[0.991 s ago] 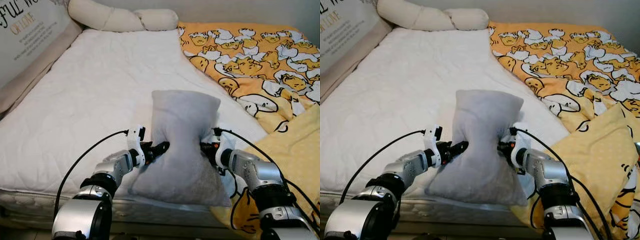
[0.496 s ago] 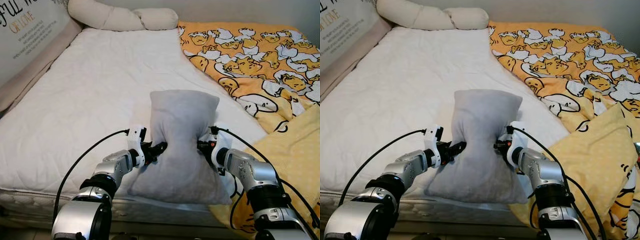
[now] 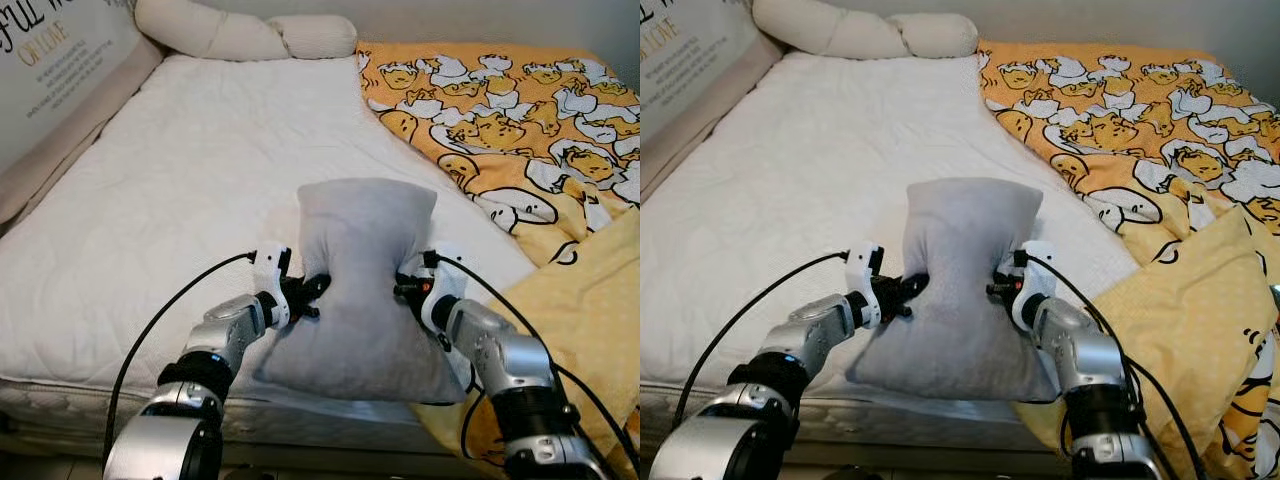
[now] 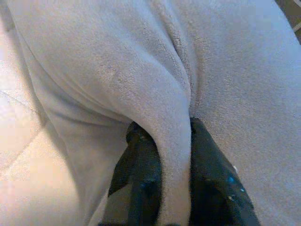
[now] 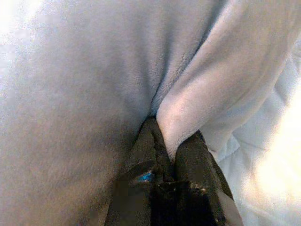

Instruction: Clean up the room

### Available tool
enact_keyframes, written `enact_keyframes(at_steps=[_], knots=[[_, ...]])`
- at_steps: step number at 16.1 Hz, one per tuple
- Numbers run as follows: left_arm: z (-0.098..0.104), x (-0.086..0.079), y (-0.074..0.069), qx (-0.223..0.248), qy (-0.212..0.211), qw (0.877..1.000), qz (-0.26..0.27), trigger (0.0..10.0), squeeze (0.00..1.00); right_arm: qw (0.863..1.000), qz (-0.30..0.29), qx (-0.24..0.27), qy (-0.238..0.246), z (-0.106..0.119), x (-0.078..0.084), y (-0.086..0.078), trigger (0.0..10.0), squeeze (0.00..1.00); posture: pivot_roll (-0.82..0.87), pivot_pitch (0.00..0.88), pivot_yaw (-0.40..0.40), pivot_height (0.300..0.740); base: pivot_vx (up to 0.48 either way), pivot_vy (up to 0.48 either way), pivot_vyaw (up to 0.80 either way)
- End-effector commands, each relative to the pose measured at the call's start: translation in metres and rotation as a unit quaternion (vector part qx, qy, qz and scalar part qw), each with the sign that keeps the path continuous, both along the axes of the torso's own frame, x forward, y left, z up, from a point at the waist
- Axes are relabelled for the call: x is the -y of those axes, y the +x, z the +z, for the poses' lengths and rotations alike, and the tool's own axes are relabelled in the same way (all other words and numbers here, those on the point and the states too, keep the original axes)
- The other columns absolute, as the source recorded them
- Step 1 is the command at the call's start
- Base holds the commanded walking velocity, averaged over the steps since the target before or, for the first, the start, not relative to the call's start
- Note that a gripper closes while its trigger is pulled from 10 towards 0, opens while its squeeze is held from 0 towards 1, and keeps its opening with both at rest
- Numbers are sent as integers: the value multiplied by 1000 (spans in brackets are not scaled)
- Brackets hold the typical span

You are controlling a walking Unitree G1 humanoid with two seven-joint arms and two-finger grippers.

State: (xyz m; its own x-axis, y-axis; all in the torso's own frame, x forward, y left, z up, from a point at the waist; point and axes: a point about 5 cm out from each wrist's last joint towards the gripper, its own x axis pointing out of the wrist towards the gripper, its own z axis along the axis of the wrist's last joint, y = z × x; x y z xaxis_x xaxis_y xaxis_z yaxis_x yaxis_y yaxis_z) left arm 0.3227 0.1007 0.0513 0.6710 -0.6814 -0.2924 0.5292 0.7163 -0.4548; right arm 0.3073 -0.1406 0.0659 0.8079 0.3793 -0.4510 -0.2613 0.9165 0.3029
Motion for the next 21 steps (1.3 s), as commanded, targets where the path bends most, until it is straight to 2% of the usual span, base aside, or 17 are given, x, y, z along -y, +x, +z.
enact_keyframes(at_steps=[1,3,5,7,11,16,17,18,20,21], knots=[[13,11,3,38,7,999,-14,0,0,999,22,45,8,18,-19,5,0,0,-85,0,18,740,0,0,0],[28,4,1,103,52,993,6,0,0,997,9,75,13,34,-24,6,0,0,-73,0,17,740,0,0,0],[50,1,-7,142,45,988,34,0,0,993,5,115,37,50,-31,5,0,0,-68,0,22,740,0,0,0],[67,2,-17,175,49,982,49,0,0,988,-2,150,29,63,-35,6,0,0,-75,0,28,740,0,0,0],[74,0,-19,182,64,979,60,0,0,986,16,166,27,68,-39,2,0,0,-56,0,18,740,0,0,0],[84,-7,-18,187,91,975,79,0,0,982,-6,186,12,73,-32,0,0,0,-63,0,32,740,0,0,0],[86,-6,-18,200,103,971,79,510,0,983,-4,181,-15,70,-31,0,0,0,-62,0,27,740,0,0,0],[87,-6,-18,202,119,968,83,10000,0,979,16,199,-41,68,-34,-2,941,0,-61,0,25,740,0,0,0],[91,-8,-18,211,134,964,94,10000,0,978,21,208,-8,71,-39,-6,2078,0,-58,0,20,740,0,0,0],[92,-11,-18,215,140,961,101,10000,0,977,18,212,-7,72,-40,-9,3765,0,-60,0,16,740,0,0,0]])
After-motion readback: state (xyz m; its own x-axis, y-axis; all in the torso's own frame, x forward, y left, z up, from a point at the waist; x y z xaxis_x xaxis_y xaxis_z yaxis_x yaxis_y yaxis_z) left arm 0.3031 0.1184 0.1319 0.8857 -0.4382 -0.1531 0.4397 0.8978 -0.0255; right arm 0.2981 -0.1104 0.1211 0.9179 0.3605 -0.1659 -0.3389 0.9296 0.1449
